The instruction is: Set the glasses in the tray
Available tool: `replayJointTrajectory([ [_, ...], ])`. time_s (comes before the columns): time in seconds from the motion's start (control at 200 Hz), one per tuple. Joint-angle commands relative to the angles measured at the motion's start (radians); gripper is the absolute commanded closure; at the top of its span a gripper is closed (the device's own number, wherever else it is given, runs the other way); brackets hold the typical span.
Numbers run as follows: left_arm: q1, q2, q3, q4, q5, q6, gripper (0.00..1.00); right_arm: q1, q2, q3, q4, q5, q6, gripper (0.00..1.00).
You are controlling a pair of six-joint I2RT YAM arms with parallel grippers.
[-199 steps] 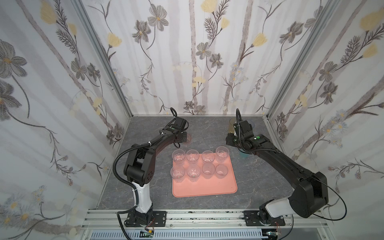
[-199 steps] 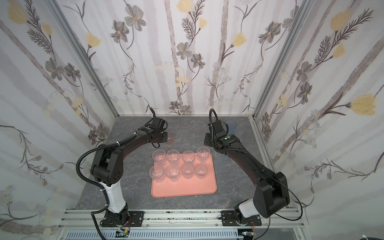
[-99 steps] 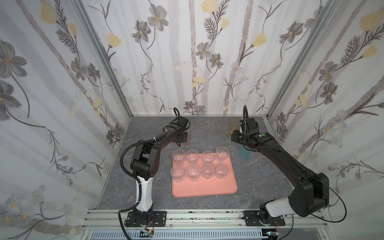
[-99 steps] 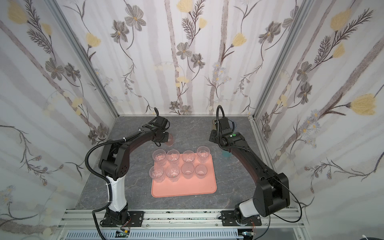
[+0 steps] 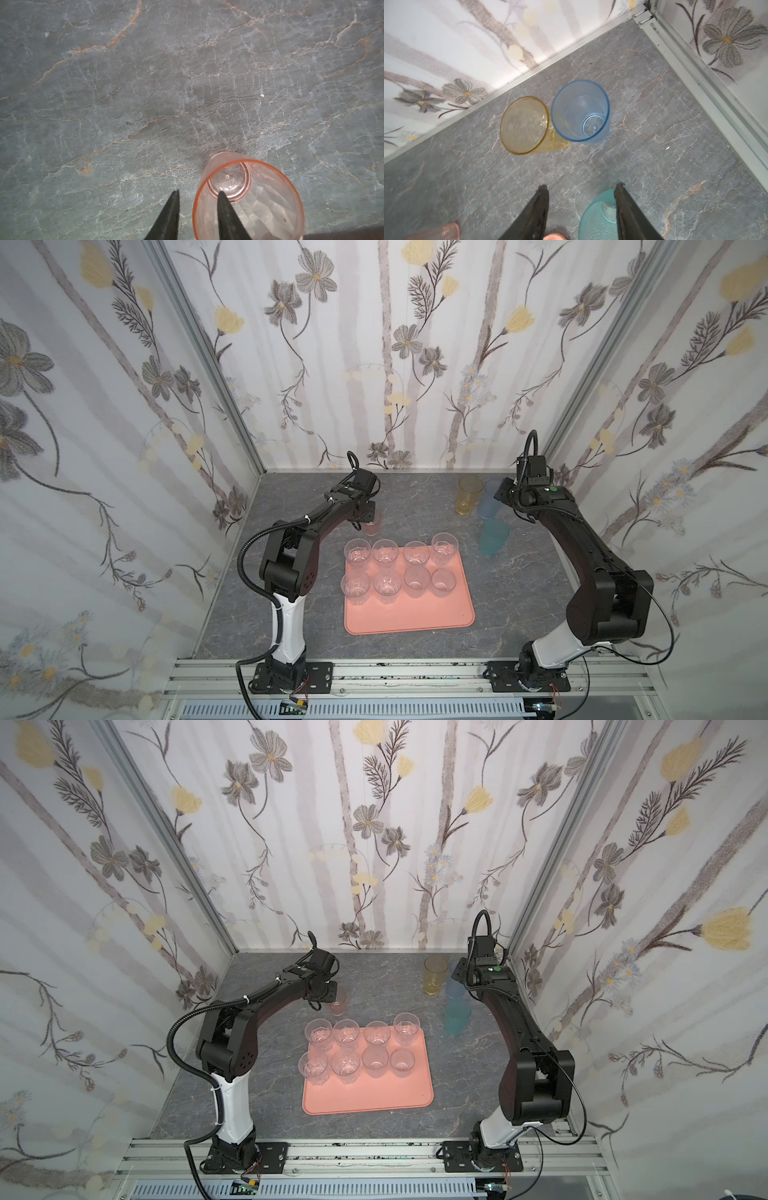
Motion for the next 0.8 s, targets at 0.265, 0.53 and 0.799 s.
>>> replayJointTrajectory([
  [0.265,0.005,-0.220,-0.096,-0.009,-0.076,0.000,0.43,-0.073,0.148,0.120,0.037,-0.110,0.020,0.54],
  [0.53,0.010,-0.455,-0.293,0.107,-0.145,0.003,0.40,-0.108,0.224,0.167,0.024,-0.059,0.016,0.50],
  [0.799,0.011,-0.710,-0.609,0.318,-0.205,-0.042,0.38,-0.122,0.384,0.286,0.009,-0.107,0.000,0.57],
])
